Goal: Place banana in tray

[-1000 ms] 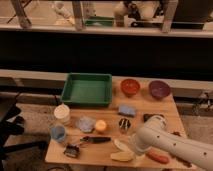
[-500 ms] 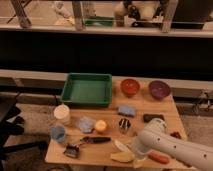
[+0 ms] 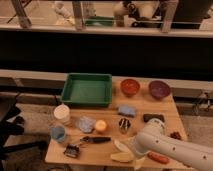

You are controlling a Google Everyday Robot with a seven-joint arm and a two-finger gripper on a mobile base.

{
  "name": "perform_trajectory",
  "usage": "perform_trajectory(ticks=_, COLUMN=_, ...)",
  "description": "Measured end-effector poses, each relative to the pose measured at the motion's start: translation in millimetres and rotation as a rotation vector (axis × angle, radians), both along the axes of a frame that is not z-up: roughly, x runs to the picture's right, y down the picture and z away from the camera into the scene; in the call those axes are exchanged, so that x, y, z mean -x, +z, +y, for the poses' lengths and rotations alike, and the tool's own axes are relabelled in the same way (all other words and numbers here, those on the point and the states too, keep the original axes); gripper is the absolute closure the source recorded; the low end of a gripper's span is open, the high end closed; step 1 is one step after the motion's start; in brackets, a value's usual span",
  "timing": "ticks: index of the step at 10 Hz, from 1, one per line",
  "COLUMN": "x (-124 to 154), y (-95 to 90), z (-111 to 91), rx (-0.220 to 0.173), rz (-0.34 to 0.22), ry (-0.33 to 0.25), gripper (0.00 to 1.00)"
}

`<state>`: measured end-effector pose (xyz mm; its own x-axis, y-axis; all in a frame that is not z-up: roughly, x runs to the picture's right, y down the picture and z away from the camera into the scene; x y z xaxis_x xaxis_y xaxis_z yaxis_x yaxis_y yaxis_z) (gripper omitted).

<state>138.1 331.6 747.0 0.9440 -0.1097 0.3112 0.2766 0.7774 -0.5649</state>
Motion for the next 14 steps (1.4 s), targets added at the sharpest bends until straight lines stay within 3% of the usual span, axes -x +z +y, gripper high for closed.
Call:
perform_trajectory(ticks=5, x=4.4, y=3.0, z=-3.3, rx=-0.011, rz=-0.011, ry=-0.006, gripper=0.22)
perform_trajectory(ticks=12, x=2.9, y=6.4, z=-7.9, rx=-0.027, rz=-0.029, ry=0.0, gripper=0.9)
perform_trajectory(ticks=14, x=0.5, y=-0.6, z=-16.1, rx=-0.042, rz=-0.028, ry=0.013, gripper=1.0)
